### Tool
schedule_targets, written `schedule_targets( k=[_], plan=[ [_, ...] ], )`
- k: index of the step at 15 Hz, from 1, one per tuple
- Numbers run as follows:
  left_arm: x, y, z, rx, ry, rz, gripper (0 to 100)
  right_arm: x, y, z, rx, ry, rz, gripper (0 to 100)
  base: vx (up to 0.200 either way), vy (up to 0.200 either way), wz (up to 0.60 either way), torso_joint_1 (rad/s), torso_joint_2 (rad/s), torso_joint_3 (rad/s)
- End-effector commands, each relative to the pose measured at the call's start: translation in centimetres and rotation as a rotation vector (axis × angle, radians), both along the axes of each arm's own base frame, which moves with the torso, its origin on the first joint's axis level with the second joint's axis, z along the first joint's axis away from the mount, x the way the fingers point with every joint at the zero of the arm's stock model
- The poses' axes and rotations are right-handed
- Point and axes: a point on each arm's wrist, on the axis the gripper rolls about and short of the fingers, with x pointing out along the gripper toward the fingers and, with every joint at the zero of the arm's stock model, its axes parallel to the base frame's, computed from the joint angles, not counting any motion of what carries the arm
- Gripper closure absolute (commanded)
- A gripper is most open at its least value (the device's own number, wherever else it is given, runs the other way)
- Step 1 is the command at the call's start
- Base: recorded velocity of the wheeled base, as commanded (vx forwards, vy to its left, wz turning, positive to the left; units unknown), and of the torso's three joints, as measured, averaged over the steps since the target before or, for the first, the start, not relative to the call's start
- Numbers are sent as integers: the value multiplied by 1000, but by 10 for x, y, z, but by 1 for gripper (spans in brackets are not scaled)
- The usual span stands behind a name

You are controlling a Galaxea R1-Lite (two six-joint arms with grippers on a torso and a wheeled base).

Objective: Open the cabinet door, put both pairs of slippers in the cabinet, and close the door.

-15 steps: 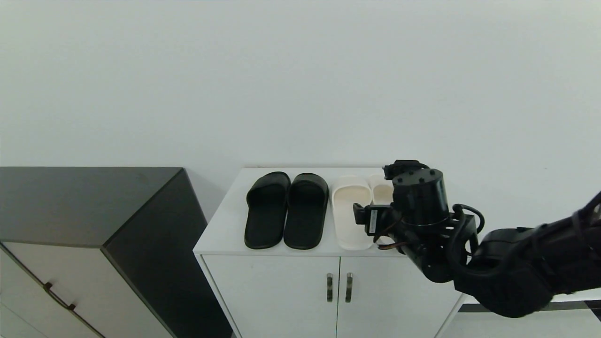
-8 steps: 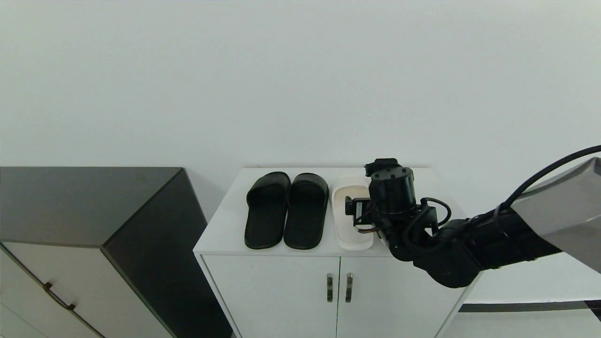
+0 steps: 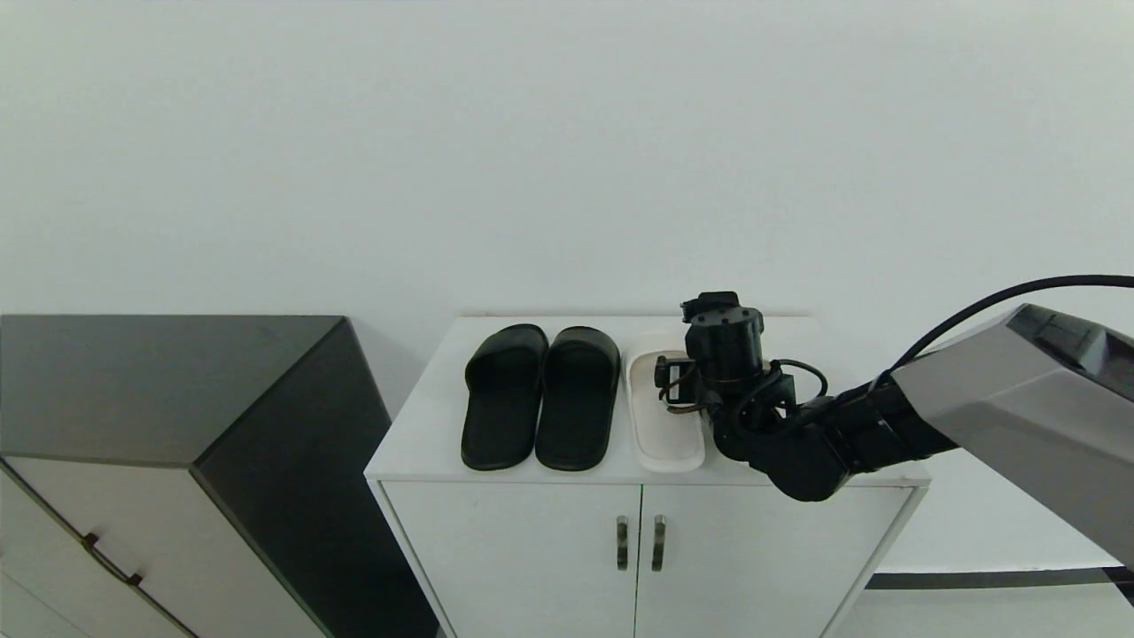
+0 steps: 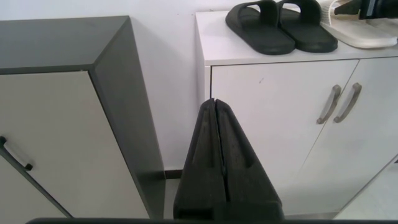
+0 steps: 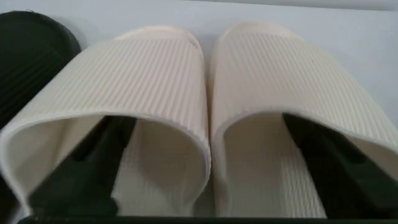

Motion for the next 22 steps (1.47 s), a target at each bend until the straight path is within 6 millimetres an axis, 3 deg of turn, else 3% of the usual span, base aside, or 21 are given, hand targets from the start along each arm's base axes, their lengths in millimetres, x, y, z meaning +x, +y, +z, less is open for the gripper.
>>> schedule_targets(
  k=[1, 5, 8, 10, 13, 16, 18, 20, 22],
  plan=[
    [0, 0, 0, 0, 0, 0, 100, 4, 0, -3, 1, 0, -7, 100, 0, 0, 0, 0, 0, 0],
    [0, 0, 0, -5, 0, 0, 100, 4, -1, 2, 4, -14, -24, 100, 0, 0, 0, 0, 0, 0],
    [0, 0, 0, -9, -1, 2, 100, -6, -1, 21, 26, -43, -18, 100, 0, 0, 0, 0, 0, 0],
    [0, 0, 0, -9, -1, 2, 100, -27, -3, 36, 28, -50, 10, 100, 0, 0, 0, 0, 0, 0],
    [0, 0, 0, -14, -1, 5, 100, -79, -20, 48, -8, -20, 85, 100, 0, 0, 0, 0, 0, 0],
    [0, 0, 0, -15, -1, 6, 100, -145, -39, 54, 5, 33, 342, 100, 0, 0, 0, 0, 0, 0],
    [0, 0, 0, -14, -1, 5, 100, -179, -54, 63, 33, 31, 467, 100, 0, 0, 0, 0, 0, 0],
    [0, 0, 0, -14, -1, 5, 100, -195, -68, 67, 48, 37, 550, 100, 0, 0, 0, 0, 0, 0],
    [0, 0, 0, -14, -1, 5, 100, -197, -70, 66, 40, 51, 554, 100, 0, 0, 0, 0, 0, 0]
  ],
)
